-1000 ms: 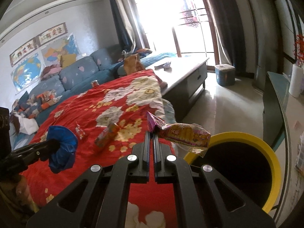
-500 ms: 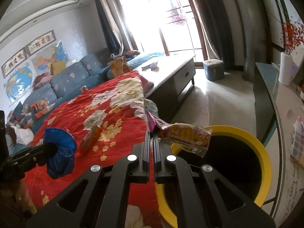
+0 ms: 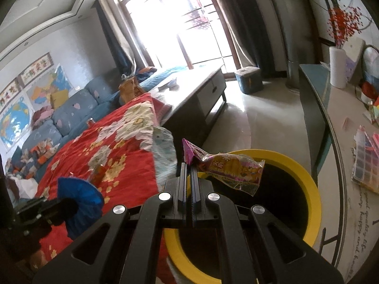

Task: Collect trash
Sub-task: 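Carry the blue cloth and wrapper in both grippers over the yellow-rimmed bin, then open both grippers to drop the cloth and wrapper into the bin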

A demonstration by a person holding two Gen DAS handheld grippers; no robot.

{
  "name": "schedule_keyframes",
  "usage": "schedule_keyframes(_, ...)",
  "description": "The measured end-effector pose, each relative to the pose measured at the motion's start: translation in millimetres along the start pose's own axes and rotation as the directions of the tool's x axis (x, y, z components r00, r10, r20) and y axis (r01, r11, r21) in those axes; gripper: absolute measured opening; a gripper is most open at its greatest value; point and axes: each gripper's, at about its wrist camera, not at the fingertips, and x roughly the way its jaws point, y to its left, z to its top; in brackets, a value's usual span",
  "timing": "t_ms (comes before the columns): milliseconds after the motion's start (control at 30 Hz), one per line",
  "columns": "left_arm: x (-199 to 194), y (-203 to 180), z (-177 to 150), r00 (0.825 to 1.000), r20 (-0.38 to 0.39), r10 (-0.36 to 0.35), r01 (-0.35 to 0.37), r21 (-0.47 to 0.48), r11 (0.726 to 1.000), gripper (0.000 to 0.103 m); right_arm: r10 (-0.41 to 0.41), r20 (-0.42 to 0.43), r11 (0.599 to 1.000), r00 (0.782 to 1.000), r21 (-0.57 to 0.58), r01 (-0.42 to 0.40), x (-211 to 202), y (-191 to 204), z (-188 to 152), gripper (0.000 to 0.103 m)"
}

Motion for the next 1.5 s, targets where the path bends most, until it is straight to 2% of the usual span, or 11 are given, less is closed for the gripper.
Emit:
schedule_keyframes(400,40.6,-17.8,-1.0,0.998,-0.055,-0.019,0.022,0.047,0.999,0.009,-0.009,-0.013,0.998,1.000,0.063,0.010,-0.8,-28.0,-4.9,0.003)
schedule_keyframes(900,83.8,-33.8,-1.1,0.990,-0.137,-0.037,0.056,0.136,0.989,0.011,-0.015,-0.031,0.996,0.999,0.087,0.018,3.5,-34.6,-10.0,0.004)
schedule_keyframes(1000,84.2,-32.2,-0.5,0.991,-0.131,-0.040,0.055,0.116,0.992,0.017,-0.019,-0.038,0.995,0.999,0.093,0.023,6.5,-36.7,-10.8,0.004)
schedule_keyframes(1067,82.0,-32.6,-1.2,0.991,-0.123,-0.044,0.059,0.114,0.992,0.028,-0.022,-0.043,0.995,0.999,0.098,0.026,7.9,-36.9,-12.3,0.005)
schedule_keyframes(1133,80.8,-32.0,-1.5,0.992,-0.122,-0.043,0.057,0.113,0.992,0.032,-0.024,-0.045,0.995,0.999,0.100,0.028,8.0,-38.0,-12.2,0.005)
schedule_keyframes(1200,78.0,-30.1,-2.3,0.992,-0.117,-0.046,0.058,0.098,0.993,0.036,-0.030,-0.043,0.994,0.999,0.103,0.034,7.3,-38.7,-12.5,0.011)
schedule_keyframes(1267,76.1,-30.1,-2.7,0.993,-0.108,-0.044,0.054,0.092,0.994,0.045,-0.033,-0.041,0.994,0.999,0.104,0.037,6.0,-40.1,-10.8,0.028)
schedule_keyframes(1400,67.1,-21.3,-2.4,0.995,-0.087,-0.039,0.043,0.046,0.998,0.055,-0.039,-0.035,0.994,0.999,0.105,0.043,4.1,-40.3,-10.9,0.032)
schedule_keyframes(1467,60.7,-16.2,-0.6,0.997,-0.072,-0.038,0.040,0.022,0.999,0.065,-0.042,-0.032,0.994,0.999,0.097,0.045,3.7,-38.8,-11.0,0.041)
schedule_keyframes(1500,58.0,-14.6,0.1,0.997,-0.065,-0.035,0.036,0.014,0.999,0.068,-0.042,-0.031,0.995,0.999,0.094,0.045,3.6,-38.1,-10.5,0.041)
